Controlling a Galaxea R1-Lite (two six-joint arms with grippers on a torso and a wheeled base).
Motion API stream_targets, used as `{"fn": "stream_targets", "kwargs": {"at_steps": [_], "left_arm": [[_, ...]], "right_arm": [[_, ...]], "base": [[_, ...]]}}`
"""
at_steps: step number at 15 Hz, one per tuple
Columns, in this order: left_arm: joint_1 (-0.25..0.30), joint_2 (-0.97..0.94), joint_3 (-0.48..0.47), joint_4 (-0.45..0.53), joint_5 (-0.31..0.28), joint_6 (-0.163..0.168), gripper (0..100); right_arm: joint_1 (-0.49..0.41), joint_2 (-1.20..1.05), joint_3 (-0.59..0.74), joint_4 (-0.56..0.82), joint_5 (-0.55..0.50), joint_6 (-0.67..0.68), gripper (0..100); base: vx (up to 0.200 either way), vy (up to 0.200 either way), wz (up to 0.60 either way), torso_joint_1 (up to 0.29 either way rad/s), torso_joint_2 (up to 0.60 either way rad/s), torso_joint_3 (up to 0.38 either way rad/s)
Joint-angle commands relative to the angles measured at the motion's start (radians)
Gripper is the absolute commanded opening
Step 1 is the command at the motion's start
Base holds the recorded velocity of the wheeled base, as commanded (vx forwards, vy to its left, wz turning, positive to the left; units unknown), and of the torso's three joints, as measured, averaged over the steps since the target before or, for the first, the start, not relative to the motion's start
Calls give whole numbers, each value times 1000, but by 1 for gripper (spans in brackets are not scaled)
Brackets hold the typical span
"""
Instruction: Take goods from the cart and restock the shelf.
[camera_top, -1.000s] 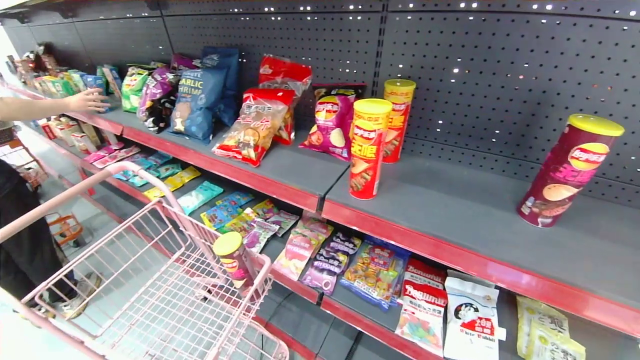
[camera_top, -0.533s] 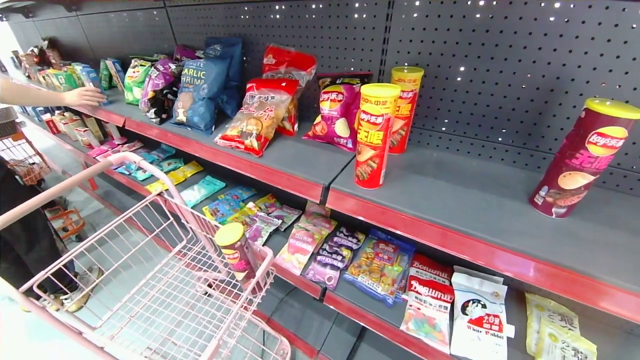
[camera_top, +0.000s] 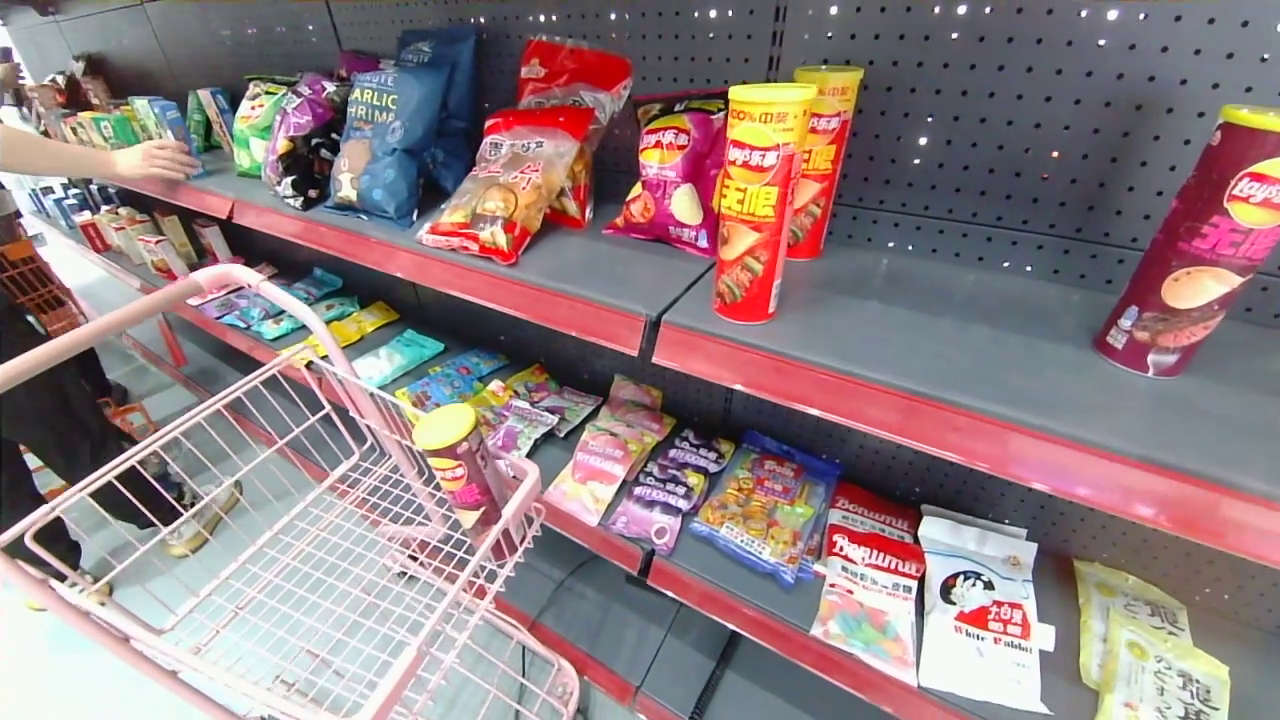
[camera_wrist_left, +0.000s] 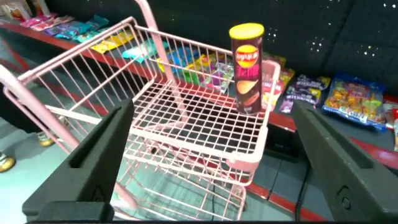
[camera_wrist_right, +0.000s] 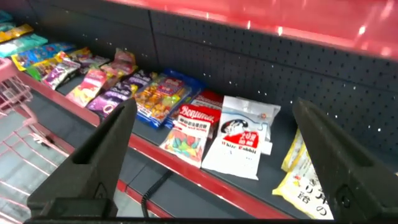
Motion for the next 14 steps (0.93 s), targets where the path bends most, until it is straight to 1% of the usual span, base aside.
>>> {"fn": "stream_targets", "kwargs": {"at_steps": [1,5,7,8,9,10,11,12,13,14], "left_arm": [[0,1,0,0,-1,0,100],[0,1,0,0,-6,3,100],[0,1,0,-4,-35,9,100],[-6,38,-83,-13,-33,0,100],[-21,173,-210,-3,-46,-21,100],[-57,383,-376,-18,-67,-64,100],[-66,541,-476,-46,-66,-81,100],[-48,698,-512,-93,-64,-129,100],[0,859,-512,-204,-64,-175,100],[31,1021,-511,-356,-66,-176,100]], "right_arm": [[0,1,0,0,0,-2,100],[0,1,0,0,0,-2,100],[0,1,0,0,0,-2,100],[0,1,0,0,0,-2,100],[0,1,0,0,0,-2,100],[0,1,0,0,0,-3,100],[0,1,0,0,2,-6,100],[0,1,0,0,2,-6,100],[0,1,0,0,0,-2,100],[0,1,0,1,0,-2,100]], "base": [[0,0,0,-178,540,344],[0,0,0,-155,488,329],[0,0,0,-51,159,117],[0,0,0,-22,76,46],[0,0,0,-7,71,36],[0,0,0,0,0,0],[0,0,0,0,0,0],[0,0,0,0,0,0],[0,0,0,0,0,0],[0,0,0,0,0,0]]}}
